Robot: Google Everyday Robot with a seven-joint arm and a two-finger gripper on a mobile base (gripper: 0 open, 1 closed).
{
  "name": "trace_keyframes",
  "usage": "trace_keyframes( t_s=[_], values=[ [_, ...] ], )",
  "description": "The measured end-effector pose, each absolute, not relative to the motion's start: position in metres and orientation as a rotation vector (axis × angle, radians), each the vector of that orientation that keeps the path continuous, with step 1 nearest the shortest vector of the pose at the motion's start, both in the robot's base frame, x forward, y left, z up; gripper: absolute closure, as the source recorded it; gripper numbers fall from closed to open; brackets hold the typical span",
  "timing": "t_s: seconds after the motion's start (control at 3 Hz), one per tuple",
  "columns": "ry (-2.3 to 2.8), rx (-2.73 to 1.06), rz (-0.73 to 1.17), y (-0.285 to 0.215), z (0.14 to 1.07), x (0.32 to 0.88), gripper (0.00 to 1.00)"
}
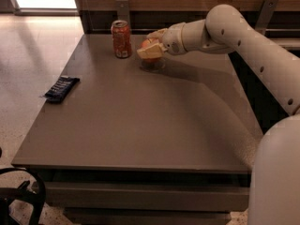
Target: Move apple near coke can
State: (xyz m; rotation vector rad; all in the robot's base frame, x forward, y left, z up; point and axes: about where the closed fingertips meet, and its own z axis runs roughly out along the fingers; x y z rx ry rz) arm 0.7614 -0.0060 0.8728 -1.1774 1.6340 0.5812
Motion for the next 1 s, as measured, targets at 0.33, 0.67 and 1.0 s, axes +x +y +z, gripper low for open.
trace_keyframes(
  t_s=[0.33, 0.67, 1.0],
  values=[
    [1.633, -1.181, 0.586, -0.0026, 0.8714, 0.7612, 0.05],
    [1.633, -1.183, 0.589, -0.0005, 0.8705, 0.7611, 0.00],
    [1.633, -1.183, 0.589, -0.0005, 0.8705, 0.7611, 0.00]
  ],
)
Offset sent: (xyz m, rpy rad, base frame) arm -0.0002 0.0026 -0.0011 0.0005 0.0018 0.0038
